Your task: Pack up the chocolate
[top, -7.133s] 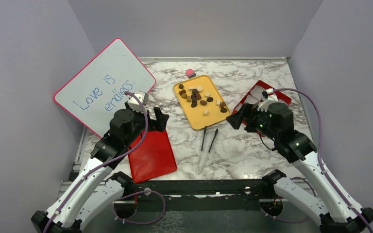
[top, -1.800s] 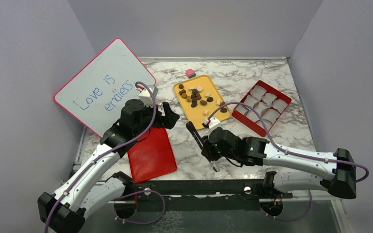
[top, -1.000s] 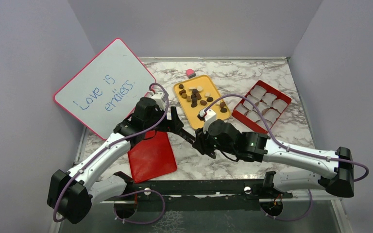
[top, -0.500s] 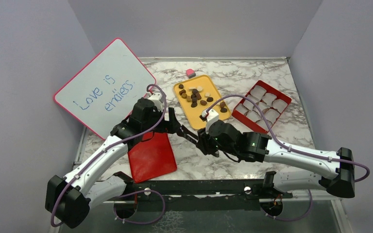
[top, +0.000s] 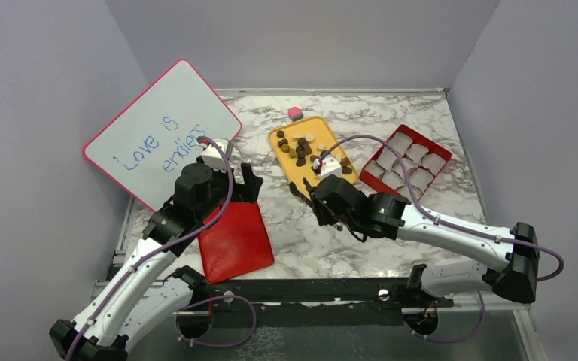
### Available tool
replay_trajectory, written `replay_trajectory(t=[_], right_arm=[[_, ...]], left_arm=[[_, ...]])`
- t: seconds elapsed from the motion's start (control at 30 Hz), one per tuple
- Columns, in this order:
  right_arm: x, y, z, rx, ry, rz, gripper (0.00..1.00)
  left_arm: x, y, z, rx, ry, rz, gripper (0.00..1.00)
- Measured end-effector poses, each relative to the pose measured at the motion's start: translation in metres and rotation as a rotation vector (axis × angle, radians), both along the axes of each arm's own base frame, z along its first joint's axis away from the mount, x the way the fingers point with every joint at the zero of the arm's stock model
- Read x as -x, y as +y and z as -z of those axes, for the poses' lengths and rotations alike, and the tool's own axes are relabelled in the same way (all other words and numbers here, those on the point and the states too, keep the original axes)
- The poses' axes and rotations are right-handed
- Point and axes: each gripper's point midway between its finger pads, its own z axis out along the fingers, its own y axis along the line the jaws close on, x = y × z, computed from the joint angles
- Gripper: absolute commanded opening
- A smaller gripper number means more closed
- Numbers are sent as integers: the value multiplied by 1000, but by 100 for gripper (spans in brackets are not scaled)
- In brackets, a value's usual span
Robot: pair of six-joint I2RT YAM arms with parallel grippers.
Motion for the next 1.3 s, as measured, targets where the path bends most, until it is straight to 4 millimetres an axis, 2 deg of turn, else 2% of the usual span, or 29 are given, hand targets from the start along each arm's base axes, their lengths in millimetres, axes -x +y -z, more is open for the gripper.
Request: replay_trajectory(t=[0.17, 0.37, 0.67, 0.9, 1.17, 1.3], right_arm=[[-33, -24, 12, 64, 5, 97, 43], [-56, -44, 25, 126, 17, 149, 42], [-82, -40, 41, 157, 31, 140, 42], [-88, -39, 52, 172, 50, 134, 42], [-90, -35, 55, 159, 61, 120, 42], [-89, -33, 64, 170, 83, 111, 40]], left_arm=[[1, 9, 9, -47, -14, -20, 99], [1, 11, 17, -80, -1, -17, 99], [0, 11, 22, -97, 13, -14, 99], [0, 11, 22, -101, 11, -12, 99], [0, 11, 22, -101, 9, -12, 99], [0, 11, 22, -101, 9, -12, 99]])
